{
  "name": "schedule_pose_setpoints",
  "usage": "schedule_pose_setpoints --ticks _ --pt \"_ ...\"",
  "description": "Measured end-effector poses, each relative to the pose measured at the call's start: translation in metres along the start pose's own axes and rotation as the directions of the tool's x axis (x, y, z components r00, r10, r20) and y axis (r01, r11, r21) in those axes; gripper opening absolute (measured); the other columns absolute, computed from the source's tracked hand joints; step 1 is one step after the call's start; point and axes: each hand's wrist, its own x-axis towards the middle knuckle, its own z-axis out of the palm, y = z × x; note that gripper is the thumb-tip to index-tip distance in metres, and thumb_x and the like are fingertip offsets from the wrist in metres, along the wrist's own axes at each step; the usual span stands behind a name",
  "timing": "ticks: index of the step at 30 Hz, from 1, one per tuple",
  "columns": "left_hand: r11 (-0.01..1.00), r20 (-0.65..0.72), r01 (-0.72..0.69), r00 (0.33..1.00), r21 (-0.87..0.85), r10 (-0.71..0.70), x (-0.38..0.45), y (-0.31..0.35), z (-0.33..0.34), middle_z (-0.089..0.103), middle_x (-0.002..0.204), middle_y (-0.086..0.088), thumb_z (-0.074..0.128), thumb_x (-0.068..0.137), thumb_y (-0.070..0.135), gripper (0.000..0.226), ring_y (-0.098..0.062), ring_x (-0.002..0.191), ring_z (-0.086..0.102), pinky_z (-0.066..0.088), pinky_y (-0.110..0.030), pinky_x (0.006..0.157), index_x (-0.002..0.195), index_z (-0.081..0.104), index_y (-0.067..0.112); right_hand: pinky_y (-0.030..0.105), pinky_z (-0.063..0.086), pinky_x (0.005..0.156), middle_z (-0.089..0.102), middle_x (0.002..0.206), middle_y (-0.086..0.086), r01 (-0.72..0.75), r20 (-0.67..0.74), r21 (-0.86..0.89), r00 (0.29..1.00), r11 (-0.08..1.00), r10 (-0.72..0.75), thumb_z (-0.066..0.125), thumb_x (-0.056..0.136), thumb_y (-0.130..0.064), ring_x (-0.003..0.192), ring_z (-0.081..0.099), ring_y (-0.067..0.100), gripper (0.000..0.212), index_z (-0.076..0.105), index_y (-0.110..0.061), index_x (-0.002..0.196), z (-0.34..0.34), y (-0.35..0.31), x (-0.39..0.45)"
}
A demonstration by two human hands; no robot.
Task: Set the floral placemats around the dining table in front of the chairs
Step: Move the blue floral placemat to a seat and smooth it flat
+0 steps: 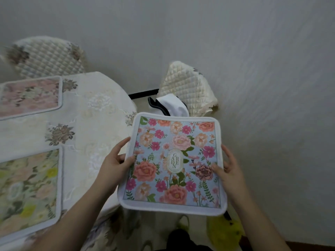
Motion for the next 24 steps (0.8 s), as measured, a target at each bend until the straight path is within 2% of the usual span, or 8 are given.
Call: schedule_pose_setpoints --ticks 6,10,13,17,21,24 --pt "0.998 -0.160 0.032 0.986 -0.062 -0.041 0.025 0.011 0.018 0.077 0.089 -0.011 0.065 0.095 0.018 0.057 -0.029 0.083 0.076 0.059 -0.055 0.079 0.142 0.043 0.042 0.054 0.059 0.073 0.075 0.104 0.005 0.003 0.184 -0.040 0.983 0.999 0.004 0.065 0.090 -0.009 0.087 0.074 0.030 0.065 0.039 -0.038 0.142 -0.006 -0.008 0.084" --pt "0.994 -0.251 0.048 0.965 -0.100 -0.072 0.039 0.020 0.036 0.077 0.092 -0.010 0.066 0.094 0.019 0.059 -0.031 0.084 0.076 0.059 -0.055 0.077 0.142 0.042 0.042 0.051 0.059 0.073 0.075 0.103 0.004 0.026 0.291 -0.068 0.957 0.997 -0.005 0.065 0.090 -0.007 0.088 0.074 0.028 0.060 0.047 -0.052 0.127 -0.012 -0.022 0.138" --pt "0.992 -0.320 0.042 0.944 -0.121 -0.079 0.043 0.026 0.051 0.077 0.090 -0.010 0.066 0.093 0.017 0.060 -0.029 0.083 0.076 0.060 -0.054 0.077 0.143 0.041 0.040 0.055 0.058 0.076 0.075 0.104 0.003 0.023 0.355 -0.111 0.935 0.994 0.018 0.065 0.090 -0.007 0.089 0.074 0.028 0.066 0.041 -0.043 0.140 -0.015 -0.028 0.175" --pt "0.988 -0.389 0.062 0.914 -0.141 -0.113 0.044 0.031 0.049 0.078 0.090 -0.010 0.067 0.093 0.018 0.063 -0.028 0.084 0.076 0.059 -0.055 0.078 0.145 0.038 0.039 0.048 0.060 0.072 0.075 0.103 0.000 0.034 0.448 -0.138 0.893 0.990 0.032 0.066 0.090 -0.008 0.088 0.074 0.024 0.069 0.038 -0.039 0.145 0.000 -0.041 0.206" --pt "0.981 -0.484 0.051 0.864 -0.189 -0.138 0.048 0.033 0.039 0.078 0.089 -0.010 0.066 0.094 0.016 0.063 -0.028 0.082 0.076 0.060 -0.053 0.075 0.145 0.039 0.038 0.031 0.060 0.065 0.073 0.109 -0.001 0.130 0.534 -0.211 0.845 0.969 0.003 0.067 0.090 -0.010 0.087 0.074 0.015 0.068 0.037 -0.037 0.144 0.030 -0.053 0.237" --pt "0.974 -0.533 0.047 0.831 -0.220 -0.160 0.052 0.030 0.027 0.078 0.088 -0.010 0.067 0.093 0.017 0.063 -0.028 0.081 0.076 0.060 -0.053 0.075 0.145 0.039 0.038 0.035 0.061 0.069 0.071 0.112 -0.002 0.166 0.580 -0.223 0.815 0.961 -0.006 0.067 0.090 -0.010 0.089 0.074 0.015 0.068 0.038 -0.037 0.144 0.056 -0.054 0.254"
